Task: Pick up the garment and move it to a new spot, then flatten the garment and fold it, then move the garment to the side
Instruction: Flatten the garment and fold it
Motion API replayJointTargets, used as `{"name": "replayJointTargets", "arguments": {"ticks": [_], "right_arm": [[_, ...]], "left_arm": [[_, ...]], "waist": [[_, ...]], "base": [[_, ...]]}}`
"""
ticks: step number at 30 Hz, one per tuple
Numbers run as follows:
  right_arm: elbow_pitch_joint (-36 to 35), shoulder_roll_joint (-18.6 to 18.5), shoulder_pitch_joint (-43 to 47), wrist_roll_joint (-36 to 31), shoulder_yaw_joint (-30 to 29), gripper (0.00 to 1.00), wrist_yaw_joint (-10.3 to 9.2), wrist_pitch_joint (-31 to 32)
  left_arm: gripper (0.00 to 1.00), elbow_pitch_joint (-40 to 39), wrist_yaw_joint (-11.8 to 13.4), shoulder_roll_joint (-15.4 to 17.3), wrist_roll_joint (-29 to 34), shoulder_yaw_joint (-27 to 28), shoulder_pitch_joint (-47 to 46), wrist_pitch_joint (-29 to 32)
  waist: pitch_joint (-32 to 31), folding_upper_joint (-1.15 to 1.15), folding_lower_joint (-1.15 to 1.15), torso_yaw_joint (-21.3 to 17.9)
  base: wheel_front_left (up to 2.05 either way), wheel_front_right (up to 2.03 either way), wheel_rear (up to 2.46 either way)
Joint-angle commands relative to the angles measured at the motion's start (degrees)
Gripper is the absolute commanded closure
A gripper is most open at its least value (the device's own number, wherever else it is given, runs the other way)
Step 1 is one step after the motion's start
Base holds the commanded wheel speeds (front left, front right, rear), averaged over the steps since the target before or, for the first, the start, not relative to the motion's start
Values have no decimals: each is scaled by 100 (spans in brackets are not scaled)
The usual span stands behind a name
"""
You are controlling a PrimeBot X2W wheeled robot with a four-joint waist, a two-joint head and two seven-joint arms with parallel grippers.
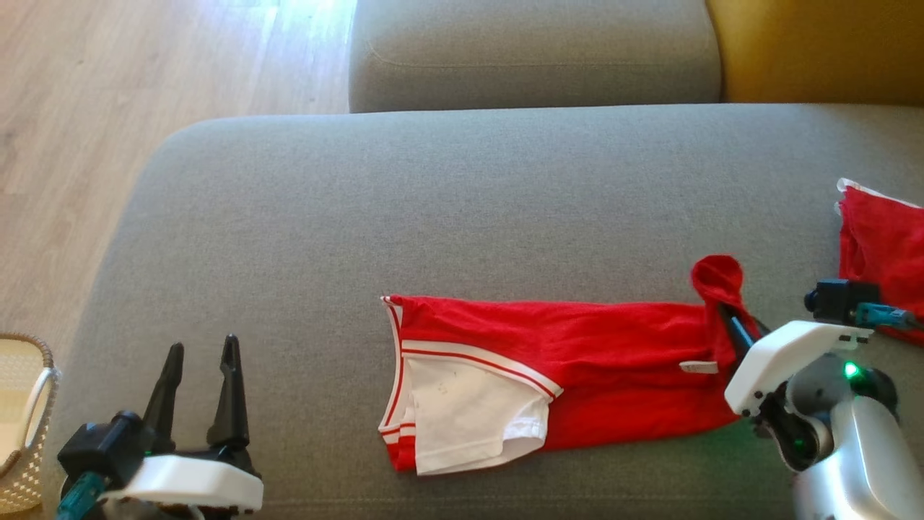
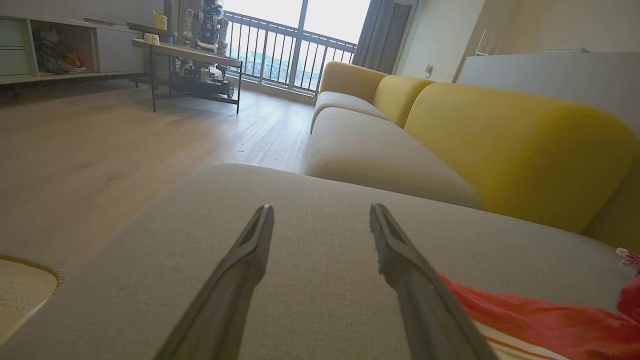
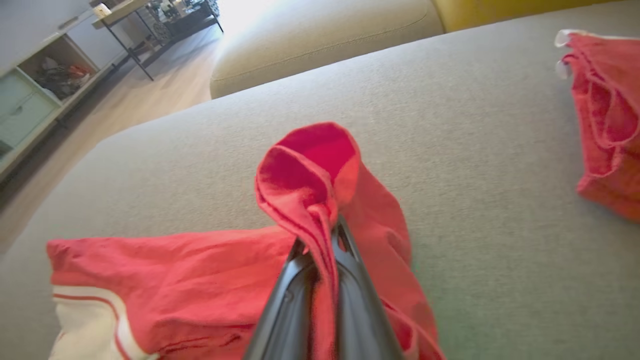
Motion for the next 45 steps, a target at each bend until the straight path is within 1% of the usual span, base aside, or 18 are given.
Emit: {"name": "replayJointTargets", "arguments": {"ticks": [1, 5, 8, 13, 17, 22, 29, 37, 41, 42, 45], "right_arm": [[-321, -32, -168, 171, 207, 100, -2, 70], [-718, -32, 118, 1128, 593, 100, -2, 458], [-798, -32, 250, 1859, 843, 100, -2, 478], [-543, -32, 269, 2992, 1442, 100, -2, 159], [-200, -32, 160, 3734, 2037, 100, -2, -190], [299, -32, -157, 4281, 2699, 100, -2, -692], [1007, -32, -747, 5063, 3523, 100, -2, -1322], [1901, -31, -1289, 5804, 4558, 100, -2, -1752], [2187, -31, -1478, 6255, 5063, 100, -2, -1920], [2187, -31, -1478, 6255, 5063, 100, -2, -1920], [2384, -31, -1592, 6578, 5436, 100, -2, -2031]], "left_arm": [[0, -174, -25, 11, 58, 222, -218, -70], [0, -178, -27, 7, 79, 262, -229, -70], [0, -190, -28, 5, 92, 289, -231, -70], [0, -185, -31, 49, 136, 251, -275, -70], [0, -182, -33, 157, 172, 205, -364, -70], [0, -177, -34, 257, 150, 205, -450, -70], [0, -154, -35, 251, 110, 138, -455, -70], [0, -146, -35, 229, 90, 70, -527, -70], [0, -141, -36, 225, 85, 56, -564, -70], [0, -141, -36, 225, 85, 56, -564, -70], [0, -128, -36, 225, 85, 53, -562, -70]], "waist": [[-27, 0, 0, 35], [-91, 0, 0, 150], [-117, 0, 0, 256], [-137, 0, 0, 496], [-138, 0, 0, 707], [-120, 0, 0, 941], [-2, 0, 0, 1215], [127, 0, 0, 1445], [179, 0, 0, 1508], [179, 0, 0, 1508], [198, 0, 0, 1528]], "base": [[0, 0, 0], [0, 0, 0], [0, 0, 0], [0, 0, 0], [0, 0, 0], [0, 0, 0], [0, 0, 0], [0, 0, 0], [0, 0, 0], [0, 0, 0], [0, 0, 0]]}}
